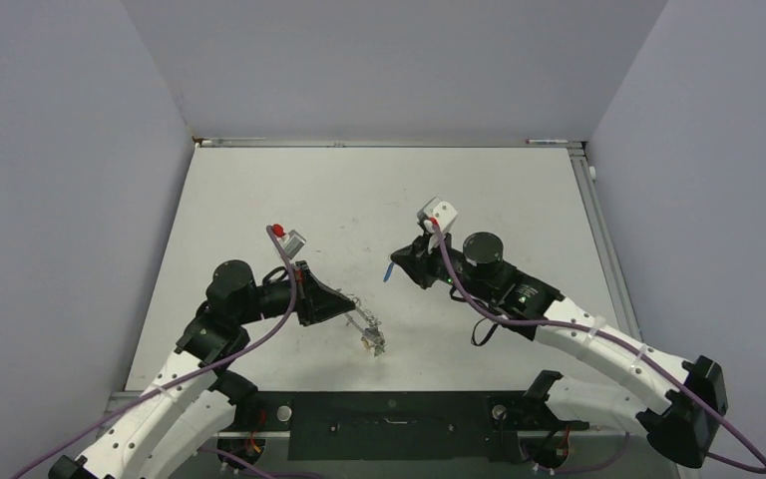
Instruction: Put the keys on the keyring
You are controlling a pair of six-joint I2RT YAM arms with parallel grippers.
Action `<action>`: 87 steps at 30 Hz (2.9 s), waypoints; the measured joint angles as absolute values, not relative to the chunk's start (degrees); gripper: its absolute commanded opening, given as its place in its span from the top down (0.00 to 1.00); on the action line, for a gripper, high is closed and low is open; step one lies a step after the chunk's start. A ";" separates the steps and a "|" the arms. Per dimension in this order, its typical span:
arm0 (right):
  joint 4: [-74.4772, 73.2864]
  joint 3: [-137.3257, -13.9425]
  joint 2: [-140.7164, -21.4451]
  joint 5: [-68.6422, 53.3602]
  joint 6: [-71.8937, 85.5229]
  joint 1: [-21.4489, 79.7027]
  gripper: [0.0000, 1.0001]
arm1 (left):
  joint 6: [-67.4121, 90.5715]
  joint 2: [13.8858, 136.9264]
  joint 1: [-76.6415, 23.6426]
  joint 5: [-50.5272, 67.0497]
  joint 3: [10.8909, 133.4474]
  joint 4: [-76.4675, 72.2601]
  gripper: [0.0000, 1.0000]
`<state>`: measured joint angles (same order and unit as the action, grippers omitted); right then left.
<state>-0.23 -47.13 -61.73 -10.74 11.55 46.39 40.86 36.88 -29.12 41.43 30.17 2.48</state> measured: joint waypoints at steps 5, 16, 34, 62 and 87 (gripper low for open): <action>-0.30 -48.97 -56.60 -11.66 5.30 51.79 0.95 | 41.04 37.60 -29.12 42.89 30.13 -1.17 1.00; -2.11 -50.26 -57.10 -10.09 -2.00 60.80 0.95 | 48.21 37.65 -29.12 43.70 25.52 -14.00 1.00; -4.14 -54.15 -58.39 -2.26 -5.43 71.16 0.95 | 61.23 30.72 -29.12 39.07 10.50 -46.68 1.00; -4.71 -55.31 -60.49 4.73 -8.62 76.23 0.95 | 67.16 30.28 -29.12 35.07 10.33 -44.05 1.00; -4.32 -55.31 -61.63 7.35 -9.96 76.23 0.95 | 69.06 31.33 -29.12 36.71 10.55 -42.72 1.00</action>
<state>-4.32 -55.31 -61.63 7.35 -9.96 76.23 69.06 31.33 -29.12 36.71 10.55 -42.72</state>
